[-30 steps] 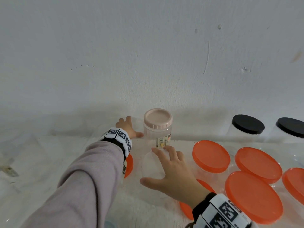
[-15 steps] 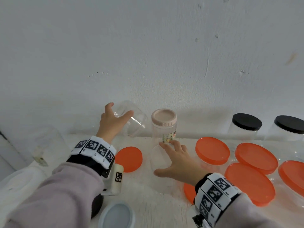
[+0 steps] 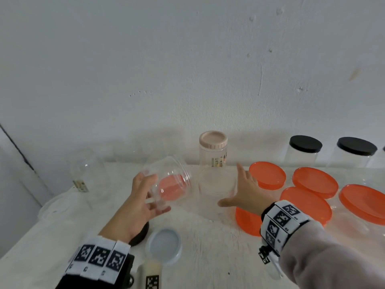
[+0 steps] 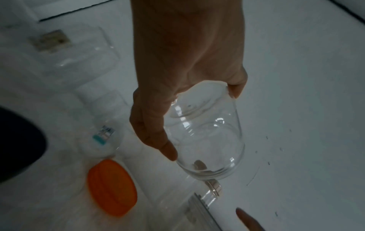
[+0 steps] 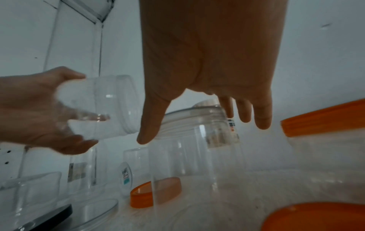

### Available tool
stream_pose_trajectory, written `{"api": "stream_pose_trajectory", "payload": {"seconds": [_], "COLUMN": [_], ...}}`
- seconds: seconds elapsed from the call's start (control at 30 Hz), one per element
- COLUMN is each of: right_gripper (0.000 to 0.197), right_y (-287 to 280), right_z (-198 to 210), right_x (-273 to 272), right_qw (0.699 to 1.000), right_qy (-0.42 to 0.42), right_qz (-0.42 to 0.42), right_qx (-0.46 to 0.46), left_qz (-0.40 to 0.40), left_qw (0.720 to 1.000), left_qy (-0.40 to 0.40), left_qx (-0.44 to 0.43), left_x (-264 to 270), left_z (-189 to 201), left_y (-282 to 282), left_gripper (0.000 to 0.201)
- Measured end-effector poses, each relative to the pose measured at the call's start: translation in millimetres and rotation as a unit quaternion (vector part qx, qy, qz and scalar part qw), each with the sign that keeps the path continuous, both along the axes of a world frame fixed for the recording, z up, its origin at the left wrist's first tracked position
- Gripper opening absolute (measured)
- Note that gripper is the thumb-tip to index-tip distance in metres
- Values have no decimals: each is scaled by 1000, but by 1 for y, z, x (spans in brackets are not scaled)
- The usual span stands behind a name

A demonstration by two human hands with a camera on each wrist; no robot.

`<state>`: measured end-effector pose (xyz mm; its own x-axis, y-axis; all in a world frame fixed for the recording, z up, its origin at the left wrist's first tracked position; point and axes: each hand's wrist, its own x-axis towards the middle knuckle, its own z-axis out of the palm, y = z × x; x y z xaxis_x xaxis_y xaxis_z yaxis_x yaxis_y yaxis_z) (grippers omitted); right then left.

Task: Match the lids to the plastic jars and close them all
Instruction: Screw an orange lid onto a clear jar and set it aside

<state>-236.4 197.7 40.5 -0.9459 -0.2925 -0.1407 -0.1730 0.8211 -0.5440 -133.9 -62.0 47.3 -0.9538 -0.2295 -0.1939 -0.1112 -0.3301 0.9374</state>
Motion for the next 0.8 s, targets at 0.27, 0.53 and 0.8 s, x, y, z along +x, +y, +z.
{"api": "stream_pose_trajectory", "payload": {"seconds": [0.27, 0.53, 0.8], "right_gripper": [86, 95, 103], "right_y": [25, 20, 29], "right_z": [-21, -21, -10], "right_x": [18, 26, 35], "right_qw": [978, 968, 976], "right_qy": [-81, -105, -109], "right_qz": [-65, -70, -16], "right_qx": [181, 218, 190], "left_qz": [-31, -69, -106], "left_qw": [987, 987, 985], "left_qy": [-87, -107, -137], "left_qx": [131, 97, 10], "left_x": [29, 50, 58], "left_z": [-6, -18, -31], "left_y": [13, 29, 53], "left_gripper": [49, 58, 90]}}
